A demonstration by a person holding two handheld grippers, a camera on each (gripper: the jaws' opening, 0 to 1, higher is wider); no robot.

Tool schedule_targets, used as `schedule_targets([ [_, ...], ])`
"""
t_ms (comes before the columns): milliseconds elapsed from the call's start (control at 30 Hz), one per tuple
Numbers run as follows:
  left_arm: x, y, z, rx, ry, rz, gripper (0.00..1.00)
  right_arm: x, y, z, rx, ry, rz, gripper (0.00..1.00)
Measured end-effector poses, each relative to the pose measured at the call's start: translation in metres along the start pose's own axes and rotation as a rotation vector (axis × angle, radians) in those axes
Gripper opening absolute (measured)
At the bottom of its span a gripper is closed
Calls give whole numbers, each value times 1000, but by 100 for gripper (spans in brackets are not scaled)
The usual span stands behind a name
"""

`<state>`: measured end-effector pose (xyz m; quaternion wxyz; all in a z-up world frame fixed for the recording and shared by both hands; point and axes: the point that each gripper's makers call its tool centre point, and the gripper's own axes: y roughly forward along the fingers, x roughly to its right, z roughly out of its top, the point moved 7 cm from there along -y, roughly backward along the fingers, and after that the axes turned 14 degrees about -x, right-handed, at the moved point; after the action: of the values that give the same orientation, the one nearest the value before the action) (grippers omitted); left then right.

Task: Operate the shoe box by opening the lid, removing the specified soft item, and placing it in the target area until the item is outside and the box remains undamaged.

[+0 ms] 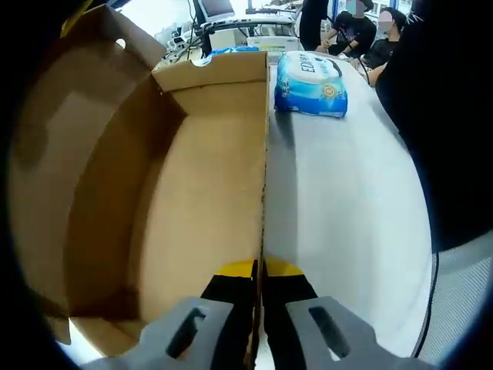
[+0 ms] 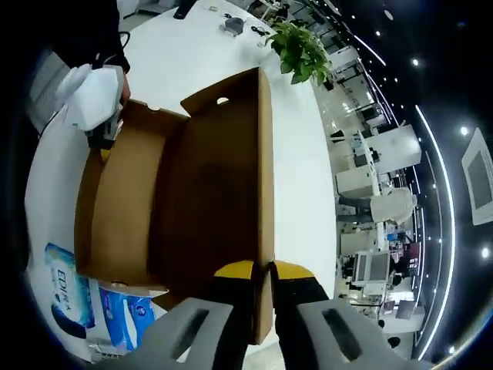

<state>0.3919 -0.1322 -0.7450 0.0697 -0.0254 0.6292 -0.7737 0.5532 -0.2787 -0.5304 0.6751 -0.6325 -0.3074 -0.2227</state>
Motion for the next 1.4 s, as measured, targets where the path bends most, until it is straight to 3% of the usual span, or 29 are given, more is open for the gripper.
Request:
schedule_targets([
  [367,0,3,1,1,25,12,0,-20,-20,-1,-18,-22,-81,5],
  [567,-3,7,4,-26,25,-1,0,-28,-28,-2,-5,11,-90,5],
  [1400,-5,8,4,-27,8,-26,0,-54,-50,0,26,69,-100,7],
])
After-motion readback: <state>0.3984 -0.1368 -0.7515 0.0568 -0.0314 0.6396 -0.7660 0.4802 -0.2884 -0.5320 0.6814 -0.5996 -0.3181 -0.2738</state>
